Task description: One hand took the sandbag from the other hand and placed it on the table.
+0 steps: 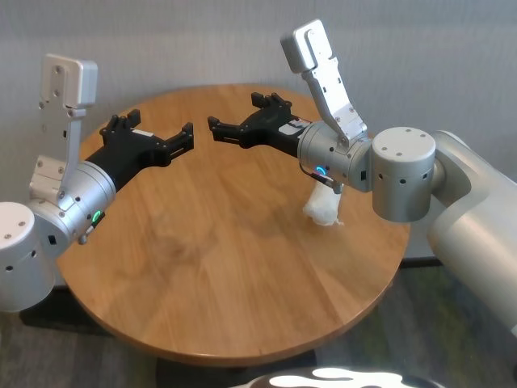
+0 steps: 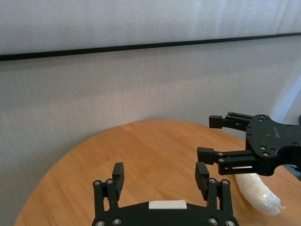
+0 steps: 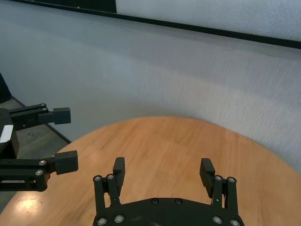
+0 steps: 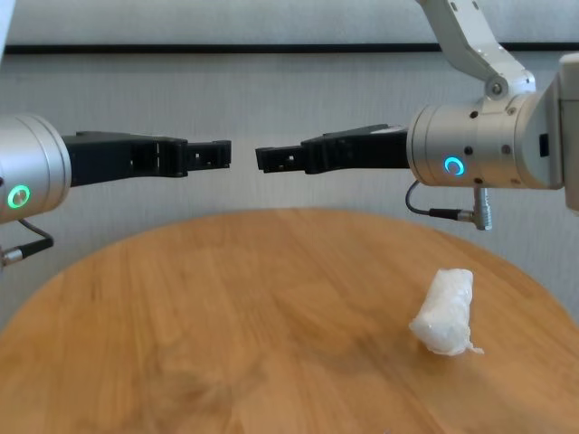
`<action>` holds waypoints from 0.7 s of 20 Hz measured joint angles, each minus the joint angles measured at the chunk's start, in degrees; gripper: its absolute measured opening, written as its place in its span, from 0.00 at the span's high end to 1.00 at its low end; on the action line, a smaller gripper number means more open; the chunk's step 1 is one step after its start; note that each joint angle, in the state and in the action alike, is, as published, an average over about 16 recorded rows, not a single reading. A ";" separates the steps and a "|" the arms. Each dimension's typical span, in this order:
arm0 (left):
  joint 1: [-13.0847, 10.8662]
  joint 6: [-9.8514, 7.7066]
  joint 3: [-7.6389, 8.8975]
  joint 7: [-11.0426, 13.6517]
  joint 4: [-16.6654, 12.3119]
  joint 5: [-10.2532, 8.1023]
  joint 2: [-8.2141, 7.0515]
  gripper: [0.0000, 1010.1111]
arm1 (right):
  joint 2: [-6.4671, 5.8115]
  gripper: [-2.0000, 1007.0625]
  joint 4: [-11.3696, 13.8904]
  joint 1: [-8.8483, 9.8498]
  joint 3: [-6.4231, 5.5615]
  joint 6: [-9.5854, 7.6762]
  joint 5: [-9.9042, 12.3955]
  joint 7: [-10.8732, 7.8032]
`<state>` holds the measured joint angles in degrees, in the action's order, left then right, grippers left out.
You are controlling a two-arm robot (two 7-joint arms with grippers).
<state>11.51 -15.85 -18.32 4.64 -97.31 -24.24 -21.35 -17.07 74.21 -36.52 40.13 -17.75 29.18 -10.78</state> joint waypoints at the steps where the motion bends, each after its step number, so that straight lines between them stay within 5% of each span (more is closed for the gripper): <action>1: 0.00 0.00 0.00 0.00 0.00 0.00 0.00 0.01 | 0.03 0.01 0.00 0.02 -0.07 -0.08 -0.06 -0.04; 14: 0.00 0.00 0.00 0.00 0.00 0.00 0.00 0.01 | 0.13 0.01 -0.01 0.05 -0.34 -0.54 -0.35 -0.19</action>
<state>11.51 -15.85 -18.32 4.64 -97.31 -24.24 -21.35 -16.94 74.20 -36.46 39.79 -18.30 28.83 -10.97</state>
